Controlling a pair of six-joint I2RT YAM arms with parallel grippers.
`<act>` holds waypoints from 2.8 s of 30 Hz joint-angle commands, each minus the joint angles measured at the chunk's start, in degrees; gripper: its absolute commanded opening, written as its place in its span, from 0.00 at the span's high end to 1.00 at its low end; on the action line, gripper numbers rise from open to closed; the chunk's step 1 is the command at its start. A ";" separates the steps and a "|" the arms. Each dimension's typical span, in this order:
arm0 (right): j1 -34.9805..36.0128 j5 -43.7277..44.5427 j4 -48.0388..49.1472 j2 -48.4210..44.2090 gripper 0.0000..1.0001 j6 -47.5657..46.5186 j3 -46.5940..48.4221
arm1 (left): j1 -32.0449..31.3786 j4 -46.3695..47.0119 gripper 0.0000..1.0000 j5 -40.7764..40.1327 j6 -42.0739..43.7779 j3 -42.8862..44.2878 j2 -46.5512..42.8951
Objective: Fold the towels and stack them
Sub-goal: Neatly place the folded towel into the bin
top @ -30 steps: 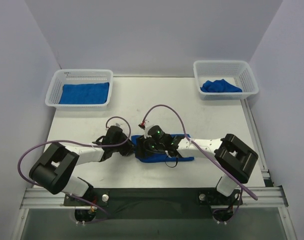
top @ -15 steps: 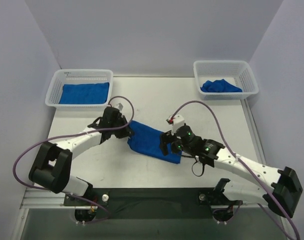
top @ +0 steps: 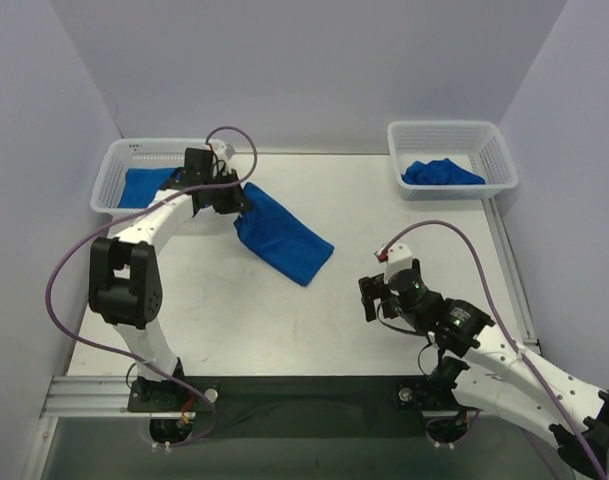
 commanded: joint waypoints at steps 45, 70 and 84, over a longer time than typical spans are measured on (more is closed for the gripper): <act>-11.71 -5.58 -4.72 46.13 0.19 -13.31 37.29 | 32.55 -21.46 1.00 2.46 6.91 57.60 31.31; -11.71 -6.46 -5.25 49.47 0.20 -11.90 40.11 | 33.96 -17.51 1.00 0.34 7.54 60.59 36.15; -11.80 -5.94 -5.77 50.09 0.20 -12.08 41.17 | 34.05 -14.43 1.00 1.57 5.78 59.62 38.26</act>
